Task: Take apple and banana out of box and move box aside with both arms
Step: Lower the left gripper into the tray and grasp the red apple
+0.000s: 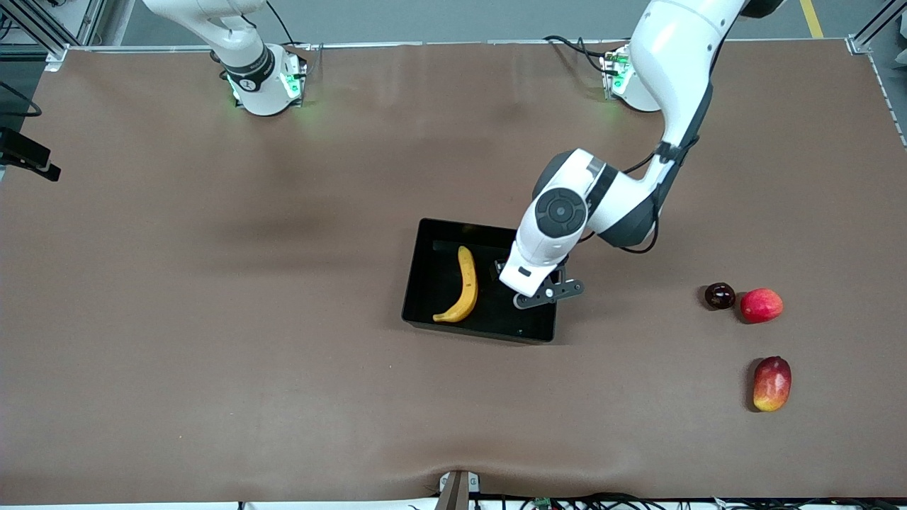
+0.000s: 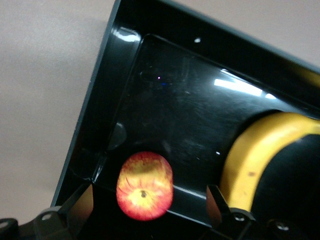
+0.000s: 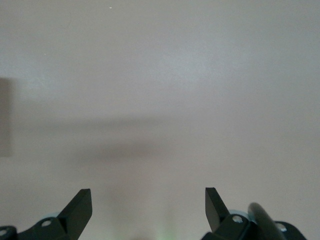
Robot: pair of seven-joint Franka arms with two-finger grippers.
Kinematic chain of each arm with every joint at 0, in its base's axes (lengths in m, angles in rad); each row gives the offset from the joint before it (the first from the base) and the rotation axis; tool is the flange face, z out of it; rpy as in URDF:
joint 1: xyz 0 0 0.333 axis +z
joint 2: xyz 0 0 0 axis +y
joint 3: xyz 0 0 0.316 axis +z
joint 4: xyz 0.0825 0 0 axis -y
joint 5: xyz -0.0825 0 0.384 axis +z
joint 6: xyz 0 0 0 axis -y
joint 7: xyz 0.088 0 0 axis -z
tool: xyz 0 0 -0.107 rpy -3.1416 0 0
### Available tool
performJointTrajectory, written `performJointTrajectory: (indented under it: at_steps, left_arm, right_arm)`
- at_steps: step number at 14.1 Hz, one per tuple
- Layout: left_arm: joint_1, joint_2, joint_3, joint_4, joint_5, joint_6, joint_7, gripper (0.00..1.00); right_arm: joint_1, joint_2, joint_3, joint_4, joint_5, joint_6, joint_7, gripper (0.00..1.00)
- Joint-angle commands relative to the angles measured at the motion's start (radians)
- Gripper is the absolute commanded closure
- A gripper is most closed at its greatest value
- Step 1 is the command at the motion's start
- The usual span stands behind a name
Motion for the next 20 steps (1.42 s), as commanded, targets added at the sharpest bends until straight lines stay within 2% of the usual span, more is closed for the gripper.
performJointTrajectory:
  at_steps: [1,5,8,9,10,11,16,20]
  left_arm:
    - [-0.032,0.035,0.005,-0.008,0.055,0.007,-0.104,0.0]
    - [-0.035,0.055,0.001,-0.029,0.058,0.024,-0.155,0.0]
    - [-0.046,0.056,0.001,-0.092,0.058,0.082,-0.158,0.02]
    - [-0.046,0.058,0.001,-0.092,0.058,0.084,-0.158,0.31]
    - [-0.046,0.056,0.001,-0.089,0.057,0.086,-0.158,0.68]
    - [-0.046,0.053,0.001,-0.086,0.058,0.084,-0.158,1.0]
    - [-0.029,0.001,0.01,-0.02,0.064,0.061,-0.112,1.0]
    - [0.04,-0.099,0.013,0.05,0.064,-0.051,-0.05,1.0]
  right_arm:
    - [-0.023,0.001,0.012,0.005,-0.003,-0.004,0.007,0.0]
    - [-0.026,0.001,0.012,0.005,-0.003,-0.01,0.007,0.0]
    - [-0.029,0.001,0.012,0.008,-0.004,-0.007,0.005,0.0]
    - [-0.029,0.001,0.012,0.008,-0.004,-0.006,0.005,0.0]
    - [-0.029,0.001,0.012,0.007,-0.004,-0.004,0.005,0.0]
    - [-0.031,0.003,0.012,0.007,-0.004,-0.001,0.005,0.0]
    - [-0.029,0.004,0.012,0.008,-0.004,-0.004,0.005,0.0]
    - [-0.032,0.004,0.011,0.007,-0.004,-0.006,0.005,0.0]
